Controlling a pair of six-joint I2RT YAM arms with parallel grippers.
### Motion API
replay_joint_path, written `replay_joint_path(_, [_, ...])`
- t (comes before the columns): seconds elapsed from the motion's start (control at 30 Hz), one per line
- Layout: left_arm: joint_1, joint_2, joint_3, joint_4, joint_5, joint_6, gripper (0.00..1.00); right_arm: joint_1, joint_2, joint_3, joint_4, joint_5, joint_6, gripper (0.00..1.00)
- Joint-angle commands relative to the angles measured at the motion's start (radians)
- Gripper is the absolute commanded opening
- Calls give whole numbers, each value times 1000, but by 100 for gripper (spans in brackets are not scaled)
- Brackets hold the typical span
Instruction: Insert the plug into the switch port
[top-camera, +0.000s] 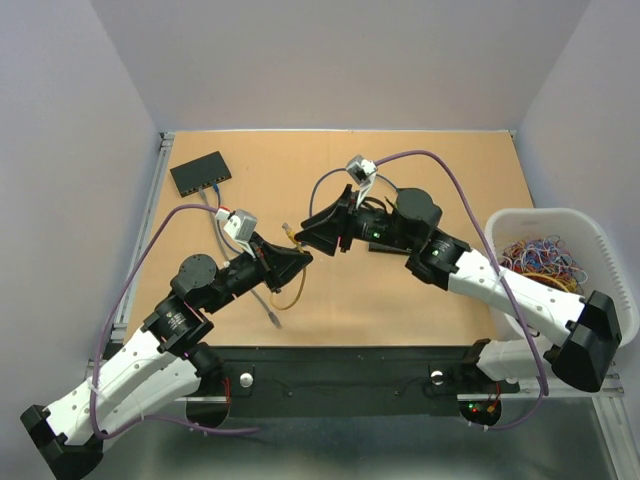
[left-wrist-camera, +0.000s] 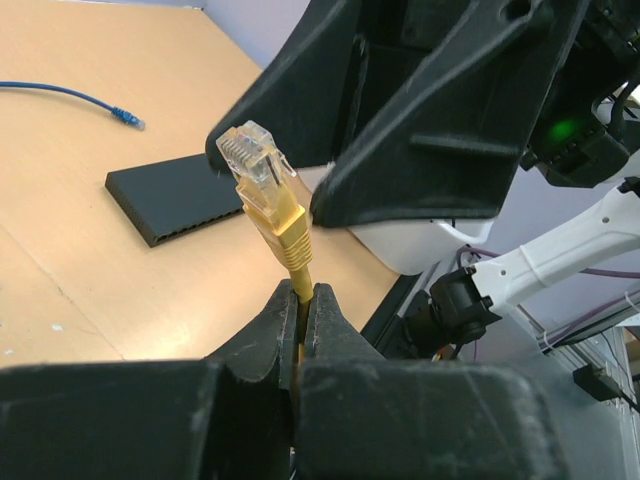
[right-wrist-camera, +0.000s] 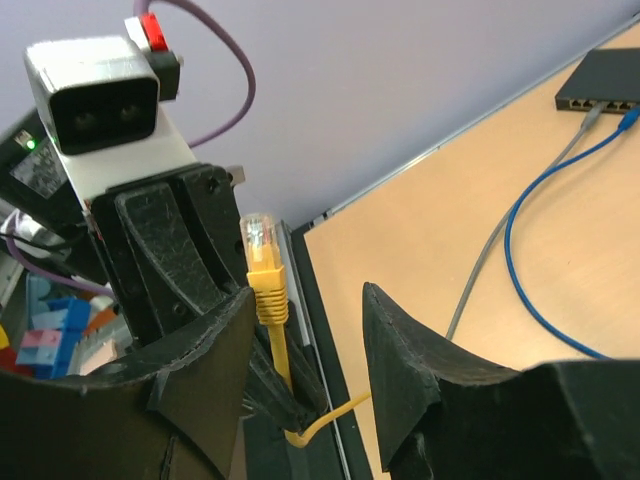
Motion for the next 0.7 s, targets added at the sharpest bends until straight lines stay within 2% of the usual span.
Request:
replay_joint_path(0.0, [-9, -6, 46, 37, -11, 22, 0, 38, 5, 55, -26, 78, -75, 52])
replay_joint_path(0.27, [-9, -6, 46, 34, -14, 22, 0, 51, 16, 64, -22, 78, -75, 48])
replay_joint_path(0.67, [-12, -3, 46, 34, -16, 24, 0, 59, 42, 69, -2, 53, -66, 35])
